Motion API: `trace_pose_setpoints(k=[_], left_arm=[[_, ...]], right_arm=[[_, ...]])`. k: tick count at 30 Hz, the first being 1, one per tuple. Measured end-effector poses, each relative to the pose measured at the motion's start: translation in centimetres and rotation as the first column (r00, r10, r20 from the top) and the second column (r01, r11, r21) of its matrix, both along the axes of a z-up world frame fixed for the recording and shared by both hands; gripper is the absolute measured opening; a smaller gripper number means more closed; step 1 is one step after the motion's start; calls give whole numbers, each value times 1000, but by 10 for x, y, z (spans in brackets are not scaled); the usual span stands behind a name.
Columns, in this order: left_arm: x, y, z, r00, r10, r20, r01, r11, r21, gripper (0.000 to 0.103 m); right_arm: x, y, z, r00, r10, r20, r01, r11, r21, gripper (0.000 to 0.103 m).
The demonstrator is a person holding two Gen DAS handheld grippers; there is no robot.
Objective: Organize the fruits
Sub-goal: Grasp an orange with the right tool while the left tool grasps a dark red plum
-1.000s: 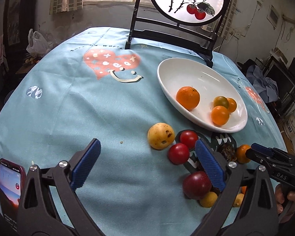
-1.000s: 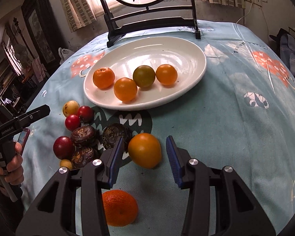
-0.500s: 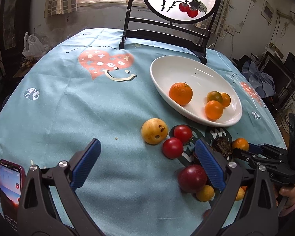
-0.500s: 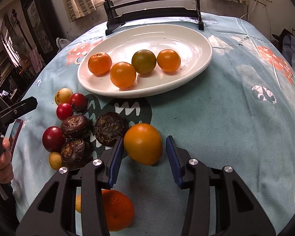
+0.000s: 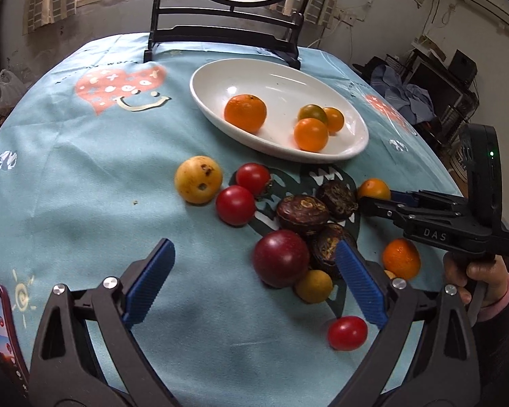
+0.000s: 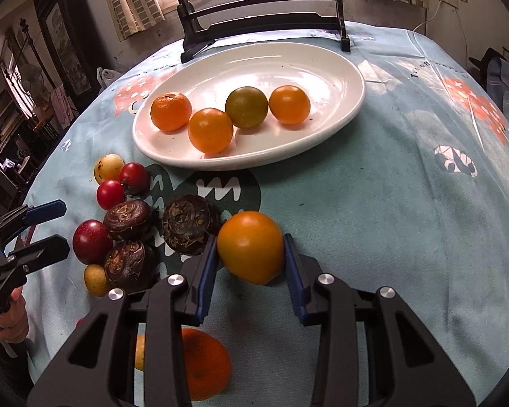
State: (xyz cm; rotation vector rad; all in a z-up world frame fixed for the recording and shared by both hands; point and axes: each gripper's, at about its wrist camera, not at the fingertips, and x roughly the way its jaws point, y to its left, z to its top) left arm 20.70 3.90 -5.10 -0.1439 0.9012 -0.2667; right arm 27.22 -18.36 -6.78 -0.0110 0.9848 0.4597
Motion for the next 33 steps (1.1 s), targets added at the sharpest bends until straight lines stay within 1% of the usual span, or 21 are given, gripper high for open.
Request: trace_pose_setpoints(k=[3,5,8,12,14,19,21,22,24,28,31,32,33], left_arm=[[1,-2,-4,1000,-21,-18,20,999,-33,89],[3,-3,-7,999,-38,-34,35,998,-60,78],[6,-6,-11,998,-47,-46,44,998,-54,68],[9,-11,-16,995,-65,-70,61,996,-61,58],[11,-12,-19,994,-73,-85,67,996,-66,48],[14,-7,-24,992,-69,-110,55,991,-123,47],[15,-5,-25,991,-64,-114,49,990,-135,43],[15,-5,-25,992,-62,-112,47,990,-132,41],[14,-5,-25,992,-64,-109,50,990,-131,40],[12,-8,-23,994,-64,-92,55,993,-107,40],[9,-7,-16,997,-55,-59,49,994,-100,40],[8,-6,-14,997,-54,-48,48,993,-103,40],[6,-5,-12,998,-53,-37,49,993,-105,40]], right_arm=[[0,1,0,1000,1,3,-1,1000,-6,38],[0,1,0,1000,0,3,0,1000,-5,38],[-1,2,0,1000,-2,4,2,1000,-10,38],[-1,1,0,1000,-3,5,4,1000,-12,38],[0,1,0,1000,-4,4,4,1000,-12,38],[0,1,0,1000,-5,6,5,1000,-17,38],[0,1,0,1000,-5,6,5,1000,-17,38],[0,1,0,1000,-5,6,5,1000,-17,38],[0,1,0,1000,-6,6,6,1000,-17,38],[0,1,1,1000,-7,8,7,1000,-17,38],[0,-2,3,1000,-5,13,5,1000,-7,38],[0,-3,5,1000,1,6,-1,1000,15,38],[1,-7,6,1000,10,-6,-10,998,60,38]])
